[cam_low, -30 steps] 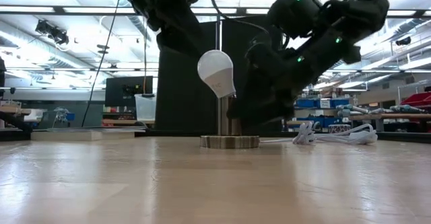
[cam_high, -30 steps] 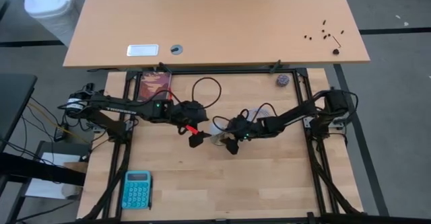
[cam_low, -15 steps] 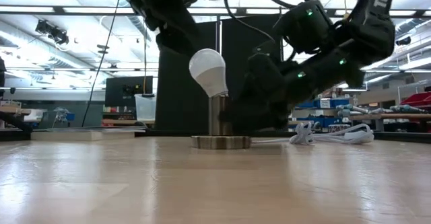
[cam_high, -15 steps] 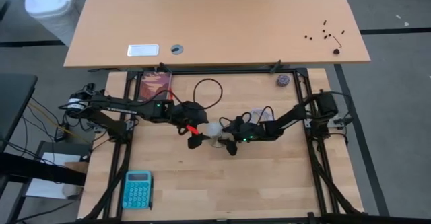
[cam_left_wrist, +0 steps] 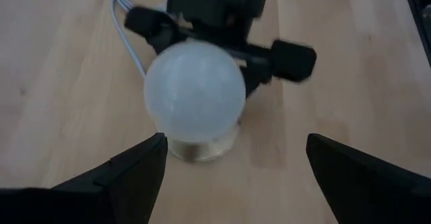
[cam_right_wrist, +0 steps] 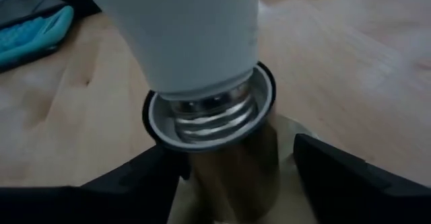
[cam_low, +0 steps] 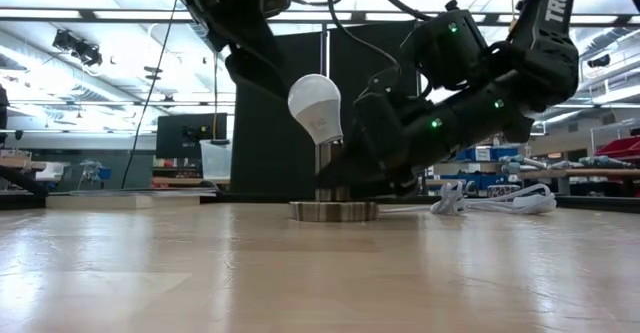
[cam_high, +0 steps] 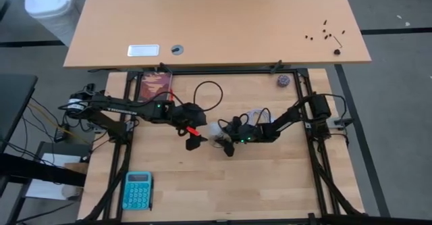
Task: Screw lightbulb
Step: Insert the lightbulb into the desk lamp
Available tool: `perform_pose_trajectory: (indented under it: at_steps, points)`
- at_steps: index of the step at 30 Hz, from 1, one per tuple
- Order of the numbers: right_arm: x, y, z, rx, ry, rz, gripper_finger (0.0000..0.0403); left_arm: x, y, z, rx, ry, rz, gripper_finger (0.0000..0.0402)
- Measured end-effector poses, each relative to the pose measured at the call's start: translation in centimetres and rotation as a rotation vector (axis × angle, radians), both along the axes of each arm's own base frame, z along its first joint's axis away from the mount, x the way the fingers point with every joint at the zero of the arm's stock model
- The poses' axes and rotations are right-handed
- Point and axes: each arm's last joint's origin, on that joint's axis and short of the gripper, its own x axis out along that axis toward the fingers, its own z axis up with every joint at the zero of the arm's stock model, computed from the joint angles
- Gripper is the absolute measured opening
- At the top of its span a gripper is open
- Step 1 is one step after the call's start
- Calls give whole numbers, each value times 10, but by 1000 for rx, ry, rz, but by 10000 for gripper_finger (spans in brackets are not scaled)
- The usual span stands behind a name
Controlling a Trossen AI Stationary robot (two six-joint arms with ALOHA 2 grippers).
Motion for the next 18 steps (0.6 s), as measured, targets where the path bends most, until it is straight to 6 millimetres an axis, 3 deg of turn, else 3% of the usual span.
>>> perform_pose_trajectory:
  at_steps: [9,18]
  points:
    - [1,2,2,-3,-16,36,179,0,1,0,59,-4,-4,358]
    - [1,4,1,-34,-5,71,198,1,4,1,108,-14,36,350]
